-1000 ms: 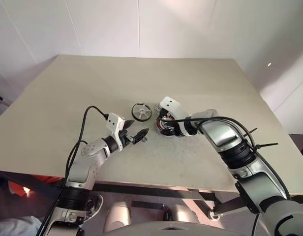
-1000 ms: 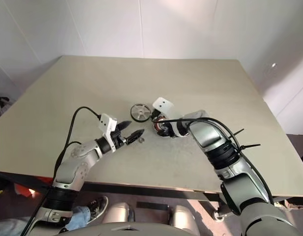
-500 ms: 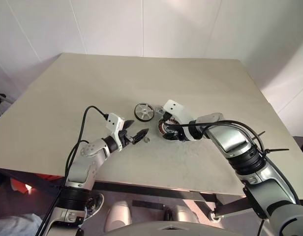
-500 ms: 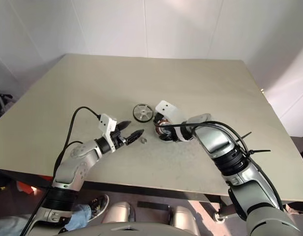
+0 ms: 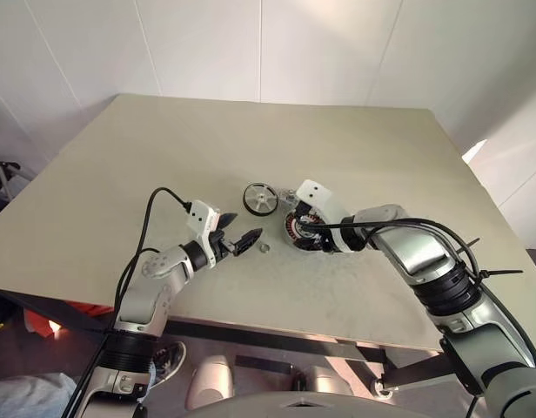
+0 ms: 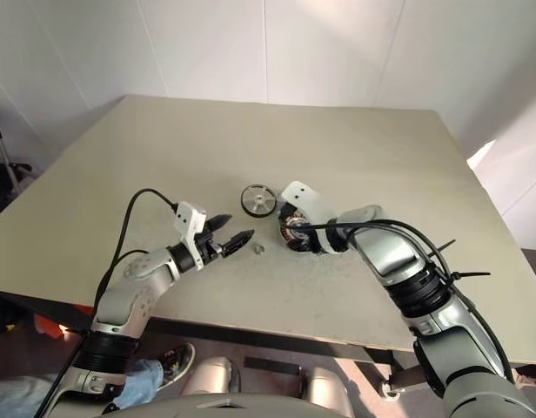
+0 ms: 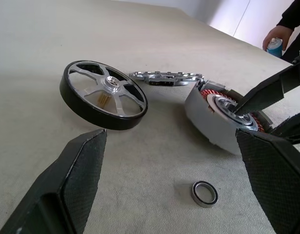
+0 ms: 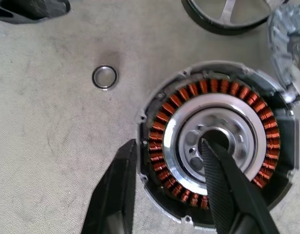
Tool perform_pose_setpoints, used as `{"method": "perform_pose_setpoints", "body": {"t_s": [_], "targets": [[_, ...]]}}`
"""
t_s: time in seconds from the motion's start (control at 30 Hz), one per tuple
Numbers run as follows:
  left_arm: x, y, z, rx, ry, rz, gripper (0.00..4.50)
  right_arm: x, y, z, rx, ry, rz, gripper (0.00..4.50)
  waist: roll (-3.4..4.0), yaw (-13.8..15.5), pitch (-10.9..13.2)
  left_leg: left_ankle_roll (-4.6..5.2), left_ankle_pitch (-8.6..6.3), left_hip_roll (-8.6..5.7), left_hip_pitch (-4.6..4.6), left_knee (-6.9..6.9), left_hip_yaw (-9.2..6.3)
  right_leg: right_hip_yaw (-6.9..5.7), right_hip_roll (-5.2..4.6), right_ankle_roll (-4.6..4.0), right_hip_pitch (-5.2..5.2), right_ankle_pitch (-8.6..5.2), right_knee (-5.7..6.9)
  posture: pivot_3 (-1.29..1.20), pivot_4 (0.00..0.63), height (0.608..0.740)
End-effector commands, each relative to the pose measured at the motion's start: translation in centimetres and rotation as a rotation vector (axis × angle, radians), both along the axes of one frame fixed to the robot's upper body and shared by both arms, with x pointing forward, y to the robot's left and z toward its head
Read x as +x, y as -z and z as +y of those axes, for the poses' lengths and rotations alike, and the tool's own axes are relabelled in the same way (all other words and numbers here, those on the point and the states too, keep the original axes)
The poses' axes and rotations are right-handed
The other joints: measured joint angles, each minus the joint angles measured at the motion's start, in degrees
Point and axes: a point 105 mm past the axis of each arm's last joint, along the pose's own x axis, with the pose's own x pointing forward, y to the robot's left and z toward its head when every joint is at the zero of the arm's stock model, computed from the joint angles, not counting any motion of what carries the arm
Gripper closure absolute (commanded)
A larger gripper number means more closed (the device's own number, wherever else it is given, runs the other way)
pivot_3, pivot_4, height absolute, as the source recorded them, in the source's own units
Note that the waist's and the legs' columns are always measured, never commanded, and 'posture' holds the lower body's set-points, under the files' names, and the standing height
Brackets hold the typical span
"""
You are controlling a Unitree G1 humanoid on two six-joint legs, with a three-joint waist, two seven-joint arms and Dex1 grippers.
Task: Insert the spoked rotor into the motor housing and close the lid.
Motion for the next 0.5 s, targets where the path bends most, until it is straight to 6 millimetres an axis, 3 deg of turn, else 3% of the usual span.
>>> {"method": "perform_pose_setpoints", "body": {"t_s": [0.03,0.3,0.5], "targets": [[0.3,-1.6,-0.1,-0.012,0.015,-0.053,0.0,-0.6,0.5,-0.5,0.0,0.009,0.055,1.14,0.01,0.09,0.0,0.0,0.0,0.0,0.0,0.0,0.0,0.0,0.0,0.0,0.0,0.0,0.0,0.0,0.0,0.74],[0.4,-1.7,-0.2,-0.013,0.031,-0.051,0.0,-0.7,-4.8,0.8,0.147,-0.038,0.009,1.14,0.03,-0.15,0.01,-0.01,0.0,0.01,-0.21,0.0,-0.01,-0.01,0.0,0.0,-0.23,0.01,0.03,0.0,0.0,0.74],[0.6,-1.8,-1.4,-0.002,0.104,-0.053,0.0,0.6,-9.9,1.0,0.34,0.017,-0.134,1.14,0.06,-0.29,0.03,-0.03,0.02,0.02,-0.24,0.0,0.0,0.0,0.01,-0.01,-0.33,0.01,0.1,0.0,0.0,0.74]]}}
